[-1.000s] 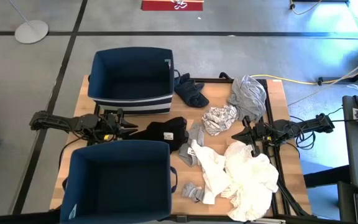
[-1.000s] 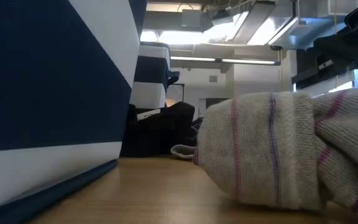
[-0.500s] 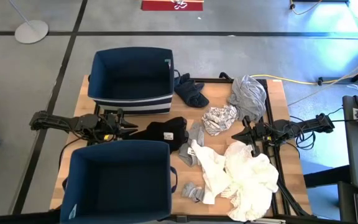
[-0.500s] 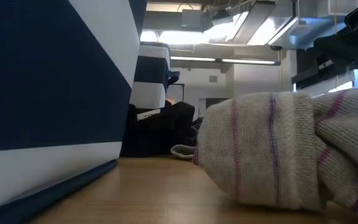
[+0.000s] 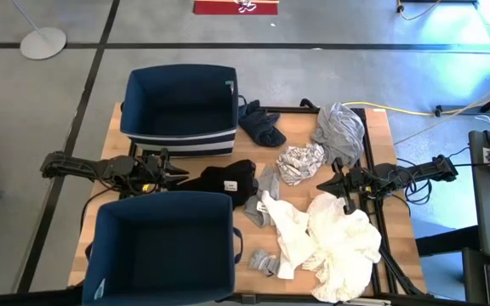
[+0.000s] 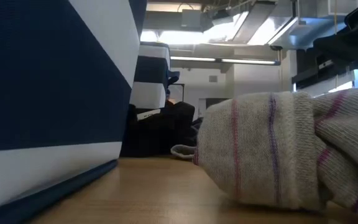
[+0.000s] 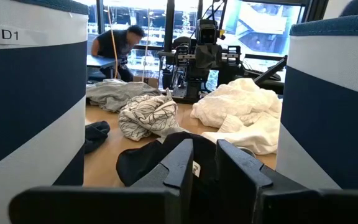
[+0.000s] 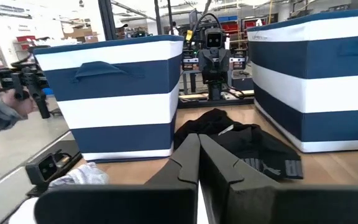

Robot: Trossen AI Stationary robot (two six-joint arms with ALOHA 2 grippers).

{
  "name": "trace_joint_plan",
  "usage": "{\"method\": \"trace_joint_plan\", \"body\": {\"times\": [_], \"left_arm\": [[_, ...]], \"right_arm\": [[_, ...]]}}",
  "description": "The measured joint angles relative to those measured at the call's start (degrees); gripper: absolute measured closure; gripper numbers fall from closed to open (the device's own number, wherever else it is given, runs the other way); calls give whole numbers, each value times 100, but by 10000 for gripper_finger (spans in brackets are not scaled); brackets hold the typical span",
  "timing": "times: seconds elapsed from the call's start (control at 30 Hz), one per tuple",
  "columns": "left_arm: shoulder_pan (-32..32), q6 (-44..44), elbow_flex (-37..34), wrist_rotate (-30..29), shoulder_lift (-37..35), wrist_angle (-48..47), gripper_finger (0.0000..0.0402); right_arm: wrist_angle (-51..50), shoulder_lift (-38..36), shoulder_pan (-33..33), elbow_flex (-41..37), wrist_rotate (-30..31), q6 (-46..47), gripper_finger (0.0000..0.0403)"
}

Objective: Sort clothes

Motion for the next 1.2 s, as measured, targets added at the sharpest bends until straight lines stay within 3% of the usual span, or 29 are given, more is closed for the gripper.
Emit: {"method": "trace_joint_plan", "body": {"times": [0.4,0.53,0.8,1.0,1.2], "left_arm": [[1,-19,0,0,0,17,341],[0,-576,0,-5,-2,242,341],[1,-553,0,-3,-1,325,341],[1,-177,42,-201,-2,732,341],[1,-50,269,-263,0,704,341]], "right_arm": [[125,1,1,1,129,-54,395],[552,1,0,19,200,-101,395],[-147,209,4,742,1901,-86,395],[-968,1186,2,1663,2832,-77,395],[-1537,2231,0,2509,3181,-62,395]]}}
